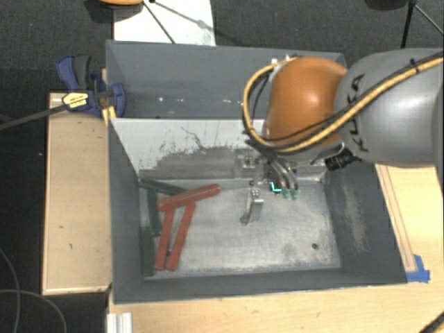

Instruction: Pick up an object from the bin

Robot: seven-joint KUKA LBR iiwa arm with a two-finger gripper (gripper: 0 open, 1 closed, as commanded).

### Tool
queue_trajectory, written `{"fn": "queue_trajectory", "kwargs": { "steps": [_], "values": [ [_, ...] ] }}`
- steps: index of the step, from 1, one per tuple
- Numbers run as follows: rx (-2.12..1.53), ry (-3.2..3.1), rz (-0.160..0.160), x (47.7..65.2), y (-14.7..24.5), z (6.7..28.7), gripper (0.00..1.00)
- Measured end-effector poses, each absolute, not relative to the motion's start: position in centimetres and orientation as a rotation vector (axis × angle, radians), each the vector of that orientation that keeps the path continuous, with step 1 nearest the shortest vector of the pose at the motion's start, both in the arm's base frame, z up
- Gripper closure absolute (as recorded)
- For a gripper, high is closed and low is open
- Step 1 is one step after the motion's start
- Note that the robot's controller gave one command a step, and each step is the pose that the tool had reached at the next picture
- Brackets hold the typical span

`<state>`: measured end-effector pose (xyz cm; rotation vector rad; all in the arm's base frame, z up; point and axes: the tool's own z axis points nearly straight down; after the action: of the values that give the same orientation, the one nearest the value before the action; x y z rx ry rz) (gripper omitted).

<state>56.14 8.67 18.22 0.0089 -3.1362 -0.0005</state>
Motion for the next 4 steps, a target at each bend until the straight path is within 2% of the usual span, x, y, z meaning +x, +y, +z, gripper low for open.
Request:
{"fn": "queue_trajectory", "kwargs": {
  "steps": [2, 3, 4],
  "values": [
    [0.007, -3.142, -0.002, 56.3, 8.6, 18.6, 0.00],
    [0.293, -3.129, -0.001, 54.8, 10.6, 18.6, 0.00],
    [0.147, -3.147, -0.003, 55.9, 12.8, 14.4, 0.00]
  ]
}}
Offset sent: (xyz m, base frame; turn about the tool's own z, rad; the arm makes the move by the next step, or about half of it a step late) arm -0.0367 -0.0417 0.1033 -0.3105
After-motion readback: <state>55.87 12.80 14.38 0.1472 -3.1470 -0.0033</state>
